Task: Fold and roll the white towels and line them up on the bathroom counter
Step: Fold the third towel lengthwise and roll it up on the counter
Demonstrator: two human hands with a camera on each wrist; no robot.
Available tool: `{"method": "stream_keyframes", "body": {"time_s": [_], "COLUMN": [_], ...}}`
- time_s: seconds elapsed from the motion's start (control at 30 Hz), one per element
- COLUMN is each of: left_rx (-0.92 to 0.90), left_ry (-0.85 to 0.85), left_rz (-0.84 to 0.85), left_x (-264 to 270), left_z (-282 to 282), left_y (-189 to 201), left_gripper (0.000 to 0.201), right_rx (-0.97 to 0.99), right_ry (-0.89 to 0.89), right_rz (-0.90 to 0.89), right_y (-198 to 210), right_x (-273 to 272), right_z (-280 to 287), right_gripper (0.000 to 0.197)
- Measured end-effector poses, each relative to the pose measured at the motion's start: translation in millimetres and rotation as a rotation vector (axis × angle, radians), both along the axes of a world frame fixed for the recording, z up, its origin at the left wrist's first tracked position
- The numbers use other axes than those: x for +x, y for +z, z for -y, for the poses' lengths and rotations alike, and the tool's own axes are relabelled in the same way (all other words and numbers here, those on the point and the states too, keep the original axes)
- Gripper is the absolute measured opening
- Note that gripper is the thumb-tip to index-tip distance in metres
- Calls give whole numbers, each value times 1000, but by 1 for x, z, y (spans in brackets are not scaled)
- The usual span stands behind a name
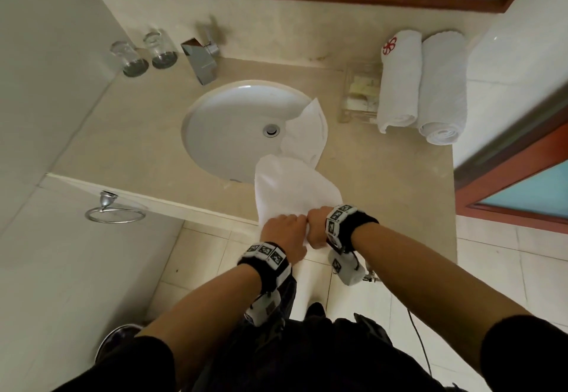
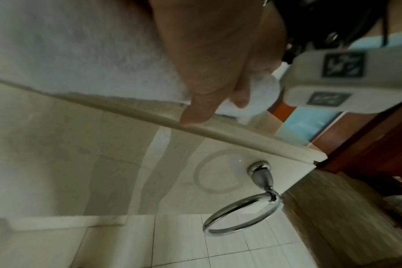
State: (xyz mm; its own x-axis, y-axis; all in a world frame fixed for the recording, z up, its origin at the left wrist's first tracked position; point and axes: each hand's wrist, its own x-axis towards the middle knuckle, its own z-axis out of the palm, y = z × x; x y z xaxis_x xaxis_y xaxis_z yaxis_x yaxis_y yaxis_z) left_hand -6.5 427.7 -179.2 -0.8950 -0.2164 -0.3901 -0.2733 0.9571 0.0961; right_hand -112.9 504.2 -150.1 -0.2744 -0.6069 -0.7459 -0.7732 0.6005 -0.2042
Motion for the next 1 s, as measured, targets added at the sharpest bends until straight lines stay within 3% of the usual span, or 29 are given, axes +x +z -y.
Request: {"method": "stream_keyframes", "body": {"time_s": [0.1,0.2,0.27,0.37,0.53,0.67,0.8,0.9,1.0], "left_rx": [102,263,323,215,-40,115,256,301,139], "left_ry": [91,167,151,52,-8,89,114,80,14], "left_rz": [105,176,225,240,-40,31,161,243,153], "left_x": [-5,-18,-25,-23,10,5,-5,-13,-5], "left_z": [6,27,36,21,5,24,44,47,36], "left_y": [6,11,14,12,-3,0,9,13,9], "left_gripper": [25,20,18,24,52,36,24,33,40], "right_rx": [-25,-258,-290,-150,-25,1,-239,-190,-41], "right_ry": [-4,123,129,27,132,177,205,105,75], "right_rz": [11,-291,-362,-261,-138,-109,-349,-327,-173], "right_y": [-3,-9,-10,-10,0,-4,-9,-9,-9], "right_x": [6,13,19,19,2,4,19,31,17], "right_z": [2,-9,-15,-12,5,14,3,-2,11], "right_gripper": [12,40,45,29,19,28,50,43,31]}}
